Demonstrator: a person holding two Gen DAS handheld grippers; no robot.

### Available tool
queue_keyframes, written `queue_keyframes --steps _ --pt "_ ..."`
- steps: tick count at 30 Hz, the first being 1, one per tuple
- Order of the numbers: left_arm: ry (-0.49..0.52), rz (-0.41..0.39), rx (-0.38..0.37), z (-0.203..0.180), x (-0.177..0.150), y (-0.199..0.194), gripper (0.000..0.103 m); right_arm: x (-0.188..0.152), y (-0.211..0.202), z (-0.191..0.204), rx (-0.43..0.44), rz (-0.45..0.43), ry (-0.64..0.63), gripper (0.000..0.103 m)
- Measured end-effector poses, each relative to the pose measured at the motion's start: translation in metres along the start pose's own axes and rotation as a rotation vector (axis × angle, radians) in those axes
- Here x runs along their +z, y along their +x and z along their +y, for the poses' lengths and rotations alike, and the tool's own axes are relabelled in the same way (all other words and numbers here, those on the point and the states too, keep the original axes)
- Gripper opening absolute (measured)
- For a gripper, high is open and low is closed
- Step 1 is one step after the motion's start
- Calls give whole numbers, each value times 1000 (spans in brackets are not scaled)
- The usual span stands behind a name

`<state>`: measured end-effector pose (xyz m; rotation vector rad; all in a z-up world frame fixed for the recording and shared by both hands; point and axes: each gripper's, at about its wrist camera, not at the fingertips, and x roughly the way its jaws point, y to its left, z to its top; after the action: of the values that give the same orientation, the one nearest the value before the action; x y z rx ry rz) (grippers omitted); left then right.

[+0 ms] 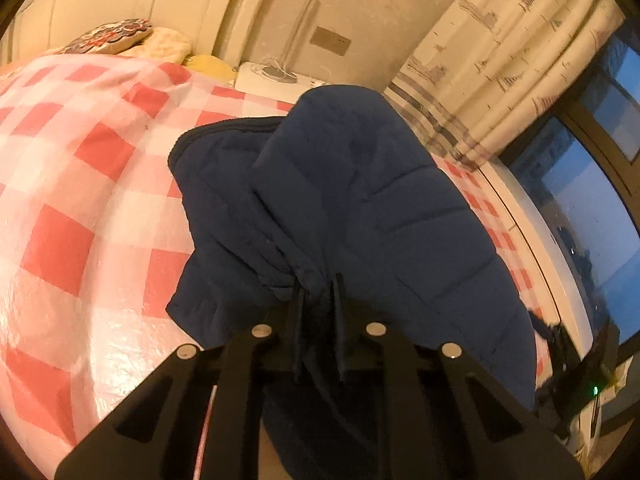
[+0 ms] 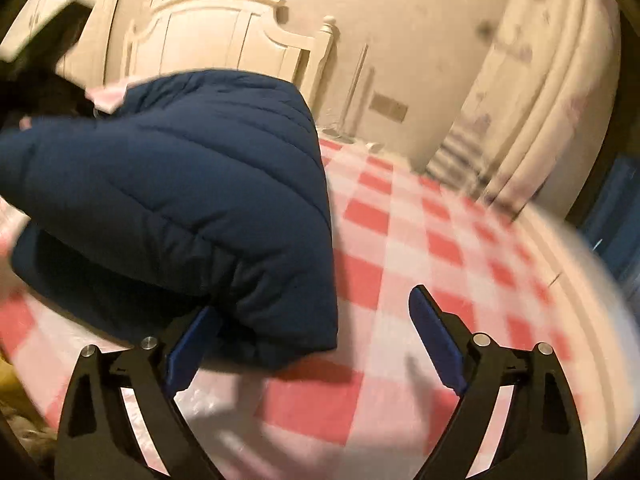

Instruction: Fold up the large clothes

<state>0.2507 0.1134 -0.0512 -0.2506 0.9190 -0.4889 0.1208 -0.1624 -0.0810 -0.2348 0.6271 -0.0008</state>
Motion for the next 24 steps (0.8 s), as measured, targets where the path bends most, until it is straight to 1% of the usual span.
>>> queue_keyframes --steps 1,3,5,7,8,9,11,12,14,15,16,17,18,20,22,23,24 --pt "-26 10 -8 3 4 3 21 -2 -2 1 37 -12 0 86" --pt "-83 31 -32 11 8 7 37 -2 -5 15 89 -40 -56 86" --pt "-121 31 -49 16 8 9 44 -4 -15 33 116 -76 -101 86" --pt "-147 27 -69 21 6 10 44 -2 -29 53 104 -144 -184 86" --pt "-154 24 -73 22 4 11 44 0 -36 66 105 -186 -246 86" --pt "-161 19 -80 23 3 11 41 2 -41 78 102 -225 -307 86" --pt "-164 17 -97 23 2 10 35 5 -45 101 74 -262 -416 86" --pt "-166 16 -97 23 3 10 35 6 -41 114 46 -272 -488 86" --pt "-175 16 -93 22 5 9 34 7 -35 126 39 -282 -545 85" --pt "-185 18 -88 22 6 8 47 8 -33 131 29 -295 -559 69" --pt "-205 25 -101 22 9 8 59 8 -34 133 27 -307 -565 59" --pt "-223 25 -139 22 12 8 81 8 -35 134 29 -317 -572 54" --pt "-236 13 -155 21 16 7 89 6 -38 136 27 -326 -584 49" --pt "-233 -3 -115 15 22 7 90 2 -39 137 26 -332 -600 47" --pt "-194 33 -69 2 29 19 90 0 -38 136 38 -333 -591 46" --pt "-162 55 -27 -5 29 26 89 0 -39 135 37 -335 -590 46" --pt "-130 68 4 -12 29 34 78 0 -40 136 37 -337 -590 46"
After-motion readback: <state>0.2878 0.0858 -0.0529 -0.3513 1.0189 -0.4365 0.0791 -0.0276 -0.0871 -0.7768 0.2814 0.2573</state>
